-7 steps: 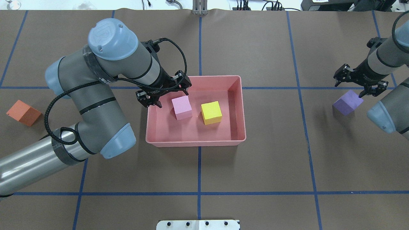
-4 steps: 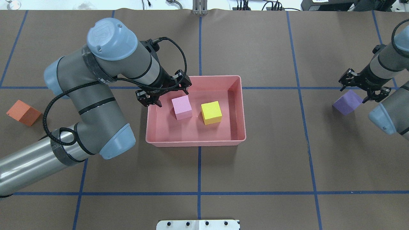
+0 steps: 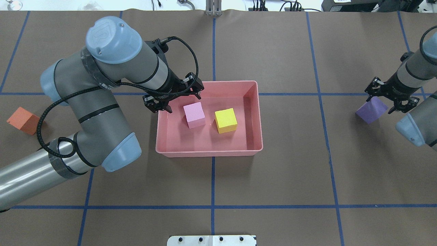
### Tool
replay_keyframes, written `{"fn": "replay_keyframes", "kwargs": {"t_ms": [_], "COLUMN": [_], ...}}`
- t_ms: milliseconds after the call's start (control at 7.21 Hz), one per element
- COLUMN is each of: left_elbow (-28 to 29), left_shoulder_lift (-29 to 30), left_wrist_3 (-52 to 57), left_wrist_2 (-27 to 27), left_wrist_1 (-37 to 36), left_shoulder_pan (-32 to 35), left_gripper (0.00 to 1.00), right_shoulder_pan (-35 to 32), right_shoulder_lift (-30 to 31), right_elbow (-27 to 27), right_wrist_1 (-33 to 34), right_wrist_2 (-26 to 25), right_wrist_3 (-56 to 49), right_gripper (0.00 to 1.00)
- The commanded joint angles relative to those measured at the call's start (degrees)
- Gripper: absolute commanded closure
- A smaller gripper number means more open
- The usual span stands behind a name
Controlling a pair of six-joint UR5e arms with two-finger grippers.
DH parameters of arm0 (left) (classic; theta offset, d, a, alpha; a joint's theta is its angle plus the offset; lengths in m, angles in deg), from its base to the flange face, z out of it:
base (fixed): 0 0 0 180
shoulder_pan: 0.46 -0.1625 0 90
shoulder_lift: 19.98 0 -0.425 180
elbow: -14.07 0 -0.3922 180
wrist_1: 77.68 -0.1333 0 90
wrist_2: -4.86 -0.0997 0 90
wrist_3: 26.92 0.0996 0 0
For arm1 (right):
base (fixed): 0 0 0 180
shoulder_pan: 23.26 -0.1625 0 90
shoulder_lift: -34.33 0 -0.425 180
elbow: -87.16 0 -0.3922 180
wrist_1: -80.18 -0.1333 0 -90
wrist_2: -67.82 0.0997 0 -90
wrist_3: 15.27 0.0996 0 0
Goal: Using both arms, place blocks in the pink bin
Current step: 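Release light pink cube with left gripper while right gripper grasps purple cube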
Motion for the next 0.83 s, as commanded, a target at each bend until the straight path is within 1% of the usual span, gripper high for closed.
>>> {"fn": "replay_keyframes", "kwargs": {"t_ms": [0,139,277,416,555,694], "left_elbow": [-0.8,-1.4,-6.2,-11.3,-14.2,-14.0], "left_shoulder_lift": [-0.1,-1.4,-9.6,-18.2,-24.4,-28.5], "left_wrist_3": [0.1,4.4,11.3,20.5,27.9,36.4], "left_wrist_2": [-0.1,0.2,0.6,1.1,2.1,6.2], "left_wrist_1": [0.0,-0.1,0.0,0.0,0.0,0.1], "left_shoulder_pan": [0.2,0.6,0.7,0.7,3.1,7.6], "left_gripper": [0.00,0.00,0.00,0.00,0.00,0.00], "right_shoulder_pan": [0.0,-0.1,-0.3,-0.2,-0.2,0.1], "right_shoulder_lift": [-0.4,-0.6,-1.0,-2.7,-7.0,-11.5], "right_elbow": [-1.1,-1.1,-0.1,4.3,5.8,6.2], "right_wrist_1": [-1.2,-1.2,-1.2,-0.6,0.6,1.3], "right_wrist_2": [1.0,2.6,3.3,3.1,3.3,3.0], "right_wrist_3": [0.1,0.4,0.5,3.2,7.1,7.5], "right_gripper": [0.61,1.00,1.00,1.00,1.00,1.00]}}
